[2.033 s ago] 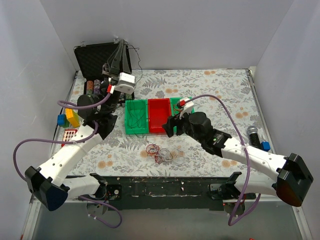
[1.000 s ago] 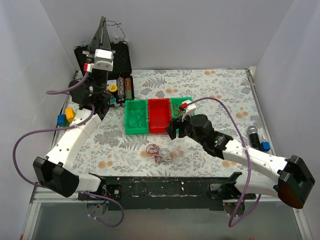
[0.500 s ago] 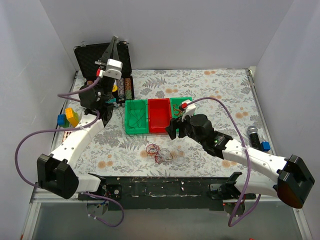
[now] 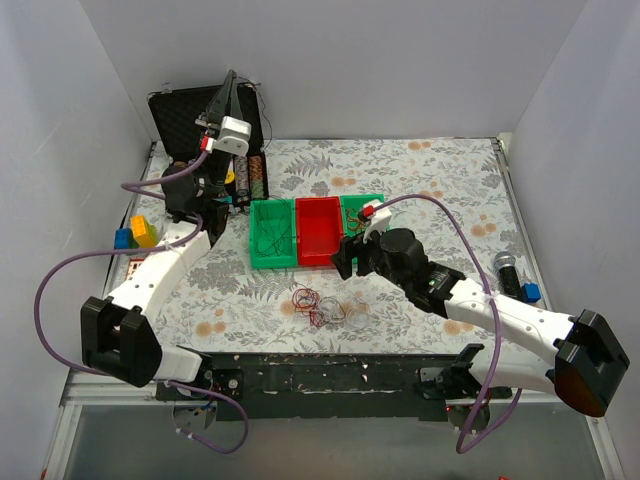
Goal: Untangle the cables
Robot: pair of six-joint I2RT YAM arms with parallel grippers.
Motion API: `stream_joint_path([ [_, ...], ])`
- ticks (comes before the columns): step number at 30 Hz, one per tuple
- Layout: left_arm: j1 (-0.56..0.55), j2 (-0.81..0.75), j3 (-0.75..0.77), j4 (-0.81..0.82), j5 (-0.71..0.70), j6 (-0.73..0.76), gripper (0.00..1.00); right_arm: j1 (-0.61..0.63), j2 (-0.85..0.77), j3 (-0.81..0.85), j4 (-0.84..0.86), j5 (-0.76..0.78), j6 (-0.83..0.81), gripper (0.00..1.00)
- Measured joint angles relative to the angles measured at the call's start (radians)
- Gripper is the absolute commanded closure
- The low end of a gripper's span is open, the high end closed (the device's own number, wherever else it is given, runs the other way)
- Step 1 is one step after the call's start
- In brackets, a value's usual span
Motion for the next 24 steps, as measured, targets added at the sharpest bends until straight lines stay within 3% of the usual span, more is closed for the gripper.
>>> stream_joint_path([
  [5, 0.005, 0.013, -0.011, 0.027, 0.024, 0.043, 1.0, 0.0, 0.0, 0.0, 0.0, -0.002, 0.0, 0.19],
  [10, 0.005, 0.002, -0.146, 0.043, 0.058, 0.087, 1.0, 0.0, 0.0, 0.0, -0.002, -0.002, 0.0, 0.2],
  [15, 0.006, -0.002, -0.248, -0.062, 0.092, 0.059, 1.0, -0.001, -0.002, 0.0, -0.016, 0.005, 0.0, 0.19],
  [24, 0.006, -0.032, -0.254, -0.32, 0.138, -0.08, 1.0, -0.007, -0.023, -0.03, -0.058, 0.032, 0.008, 0.2],
])
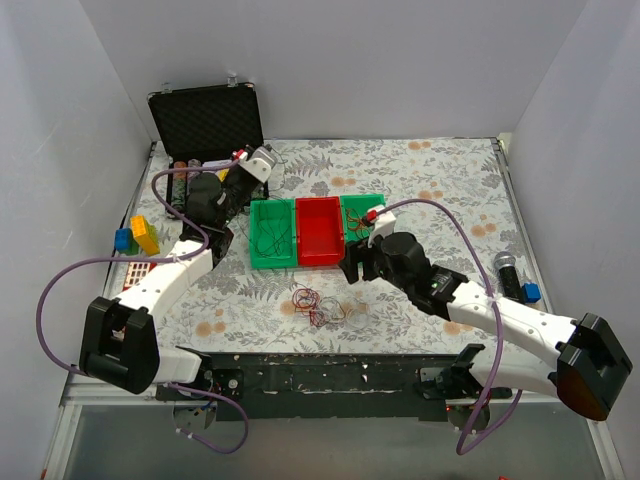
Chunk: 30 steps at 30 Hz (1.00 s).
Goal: Untangle the cables
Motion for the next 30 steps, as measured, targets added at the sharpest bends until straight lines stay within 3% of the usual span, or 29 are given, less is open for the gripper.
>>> stream_joint_path([
  [9, 0.0, -0.001, -0.004, -0.274, 0.018, -0.005, 1.0, 0.0, -0.002, -0.003, -0.121, 0.055, 0.039, 0.2],
  [21, -0.017, 0.032, -0.056, -0.516, 0.012, 0.129, 1.0, 0.0, -0.039, -0.052, -0.308, 0.065, 0.135, 0.21],
  [30, -0.065, 0.247, -0.04, -0.623, -0.067, 0.275, 0.99, 0.0, -0.074, -0.074, -0.336, -0.003, 0.147, 0.24],
])
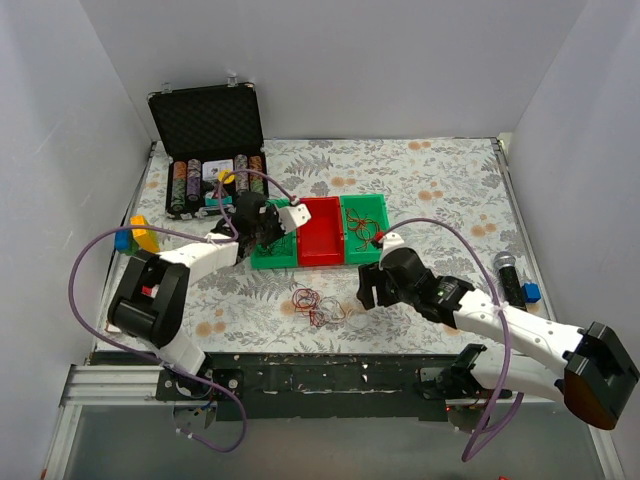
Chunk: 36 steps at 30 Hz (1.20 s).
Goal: Untangle the cables
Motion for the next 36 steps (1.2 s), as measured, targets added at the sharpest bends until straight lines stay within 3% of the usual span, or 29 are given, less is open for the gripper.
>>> stream_joint_path([
  [5, -0.004, 0.04, 0.04, -0.079, -0.014, 0.02, 0.55, 0.0, 0.042, -0.012, 0.033, -0.087, -0.024, 0.27],
  [9, -0.008, 0.01, 0.083, -0.126, 0.008, 0.002, 0.39, -0.002, 0.089, -0.013, 0.077, -0.156, -0.053, 0.35],
  [15, -0.008, -0.113, 0.139, -0.226, 0.072, -0.057, 0.18, -0.002, 0.167, -0.019, 0.13, -0.224, -0.079, 0.68],
  [19, -0.008, -0.178, 0.228, -0.295, 0.121, -0.114, 0.03, -0.002, 0.17, -0.023, 0.133, -0.229, -0.098, 0.97],
  [27, -0.008, -0.303, 0.348, -0.371, 0.211, -0.191, 0.02, -0.005, 0.057, 0.03, 0.036, -0.162, -0.145, 0.99],
  [36, -0.008, -0.373, 0.351, -0.4, 0.245, -0.238, 0.02, -0.007, 0.055, 0.344, -0.057, -0.073, -0.268, 0.99],
])
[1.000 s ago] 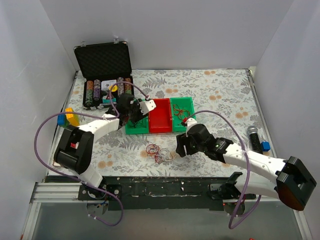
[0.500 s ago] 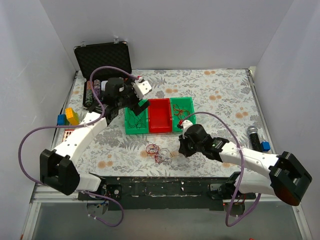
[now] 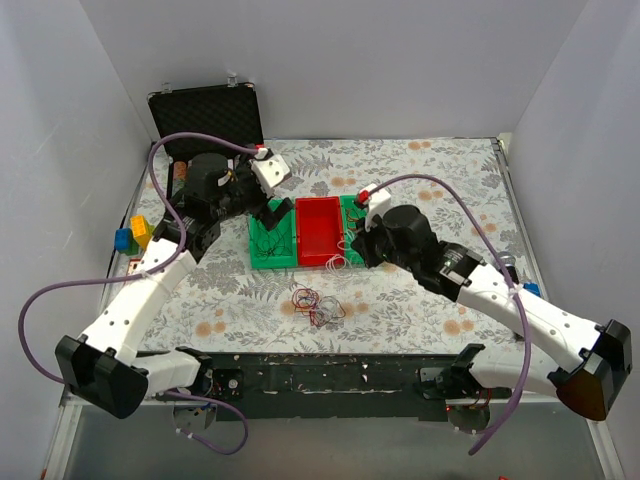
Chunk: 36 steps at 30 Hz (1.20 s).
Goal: Untangle the cables
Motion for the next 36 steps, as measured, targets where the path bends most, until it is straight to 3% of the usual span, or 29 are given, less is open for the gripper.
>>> stream_joint_path([
  [6, 0.0, -0.053, -0.046, -0.003, 0.002, -0.013, 0.02, -0.016, 0.111, 0.166, 0.02, 0.026, -0.085, 0.99],
  [15, 0.0, -0.143, -0.072, 0.008, 0.002, -0.041, 0.02, -0.087, 0.432, 0.342, 0.122, 0.031, -0.185, 0.99],
  [16, 0.0, -0.148, -0.072, 0.012, 0.001, -0.046, 0.02, -0.093, 0.47, 0.362, 0.127, 0.029, -0.193, 0.92],
  [20, 0.0, -0.153, -0.074, 0.041, -0.005, -0.074, 0.02, -0.106, 0.618, 0.441, 0.137, 0.034, -0.206, 0.45],
  [22, 0.0, -0.153, -0.075, 0.047, -0.005, -0.086, 0.02, -0.106, 0.661, 0.453, 0.137, 0.027, -0.201, 0.36],
  [25, 0.0, -0.153, -0.079, 0.054, -0.003, -0.093, 0.02, -0.106, 0.67, 0.449, 0.132, 0.014, -0.196, 0.31],
  [29, 0.0, -0.153, -0.109, 0.058, 0.03, -0.077, 0.02, -0.106, 0.612, 0.42, 0.164, 0.003, -0.166, 0.33],
  [36, 0.0, -0.157, -0.229, 0.036, 0.182, 0.022, 0.03, -0.108, 0.314, 0.13, 0.295, -0.157, -0.099, 0.39],
])
